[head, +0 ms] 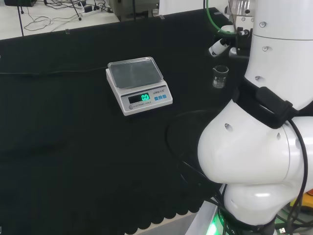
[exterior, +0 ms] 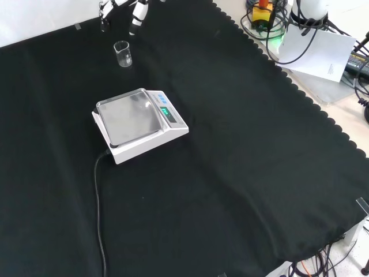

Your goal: Pick up the beaker.

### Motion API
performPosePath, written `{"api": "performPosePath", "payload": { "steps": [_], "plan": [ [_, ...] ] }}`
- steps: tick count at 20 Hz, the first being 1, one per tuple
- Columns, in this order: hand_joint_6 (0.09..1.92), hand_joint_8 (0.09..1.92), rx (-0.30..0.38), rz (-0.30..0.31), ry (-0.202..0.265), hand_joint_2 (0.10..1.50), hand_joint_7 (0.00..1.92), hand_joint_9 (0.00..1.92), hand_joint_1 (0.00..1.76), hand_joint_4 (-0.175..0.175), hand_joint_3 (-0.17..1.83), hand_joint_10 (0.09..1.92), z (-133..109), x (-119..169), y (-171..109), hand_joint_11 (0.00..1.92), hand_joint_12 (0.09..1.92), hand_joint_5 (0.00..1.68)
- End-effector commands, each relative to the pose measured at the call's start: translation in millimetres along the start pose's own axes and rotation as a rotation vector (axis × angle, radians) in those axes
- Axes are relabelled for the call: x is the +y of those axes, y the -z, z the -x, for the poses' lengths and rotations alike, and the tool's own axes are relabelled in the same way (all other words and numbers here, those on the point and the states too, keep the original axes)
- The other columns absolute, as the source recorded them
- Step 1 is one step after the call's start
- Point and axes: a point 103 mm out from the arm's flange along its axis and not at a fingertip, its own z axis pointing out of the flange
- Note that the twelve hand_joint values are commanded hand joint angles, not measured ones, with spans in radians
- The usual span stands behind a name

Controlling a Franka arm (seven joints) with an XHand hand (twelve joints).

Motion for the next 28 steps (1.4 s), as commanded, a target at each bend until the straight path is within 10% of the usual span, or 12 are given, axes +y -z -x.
{"api": "performPosePath", "payload": {
  "steps": [1, 18, 28],
  "plan": [
    [0.09, 0.27, -0.027, -0.085, -0.022, 0.93, 0.00, 0.01, 0.63, 0.037, -0.17, 0.38, 1, 13, -25, 0.00, 1.14, 0.02],
    [0.09, 0.37, -0.012, -0.145, -0.064, 0.90, 0.00, 0.00, 0.64, 0.019, -0.14, 0.36, 20, 53, -60, 0.00, 1.01, 0.16],
    [0.09, 0.55, -0.013, -0.181, -0.081, 0.91, 0.00, 0.00, 0.70, -0.018, -0.13, 0.74, 29, 68, -85, 0.01, 1.49, 0.34]
  ]
}}
